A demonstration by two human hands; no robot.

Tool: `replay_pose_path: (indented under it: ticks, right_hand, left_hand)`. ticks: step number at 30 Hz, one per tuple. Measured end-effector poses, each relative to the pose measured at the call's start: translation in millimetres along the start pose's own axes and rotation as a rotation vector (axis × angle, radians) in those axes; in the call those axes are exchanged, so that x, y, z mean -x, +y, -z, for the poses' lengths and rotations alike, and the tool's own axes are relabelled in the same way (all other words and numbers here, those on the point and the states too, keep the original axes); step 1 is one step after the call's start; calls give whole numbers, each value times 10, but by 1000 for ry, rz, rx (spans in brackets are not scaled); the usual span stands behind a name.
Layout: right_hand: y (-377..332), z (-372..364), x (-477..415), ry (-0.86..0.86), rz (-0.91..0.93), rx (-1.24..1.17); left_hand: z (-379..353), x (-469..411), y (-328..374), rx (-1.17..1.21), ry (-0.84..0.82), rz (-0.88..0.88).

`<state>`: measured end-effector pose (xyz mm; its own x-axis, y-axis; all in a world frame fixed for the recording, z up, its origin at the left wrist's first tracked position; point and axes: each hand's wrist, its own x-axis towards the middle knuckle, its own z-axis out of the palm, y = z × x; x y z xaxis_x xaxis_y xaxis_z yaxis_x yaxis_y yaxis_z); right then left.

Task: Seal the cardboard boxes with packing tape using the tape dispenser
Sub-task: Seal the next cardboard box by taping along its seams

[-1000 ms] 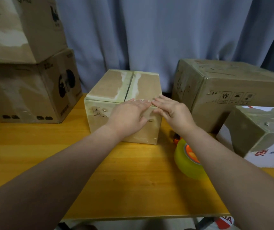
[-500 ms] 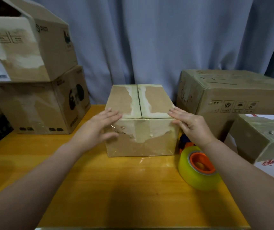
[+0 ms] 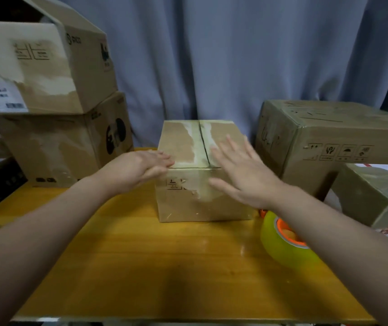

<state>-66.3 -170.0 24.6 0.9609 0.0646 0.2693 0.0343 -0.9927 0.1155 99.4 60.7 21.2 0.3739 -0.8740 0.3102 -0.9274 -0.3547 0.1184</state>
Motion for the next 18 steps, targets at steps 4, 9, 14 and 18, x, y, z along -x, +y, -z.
replay_pose_path:
  ticks: [4, 9, 14, 18]
  right_hand:
    - [-498, -26, -600, -88, -130, -40]
    - [-653, -333, -634, -117, -222, 108]
    - [-664, -385, -592, -68, -200, 313]
    - [-669, -450, -568, -27, -181, 440]
  left_hand:
    - [-191, -190, 124, 301, 112, 234]
    - [-374, -140, -7, 263, 178, 163]
    - [-492, -71, -30, -38, 207, -3]
    - [-424, -44, -41, -178, 127, 19]
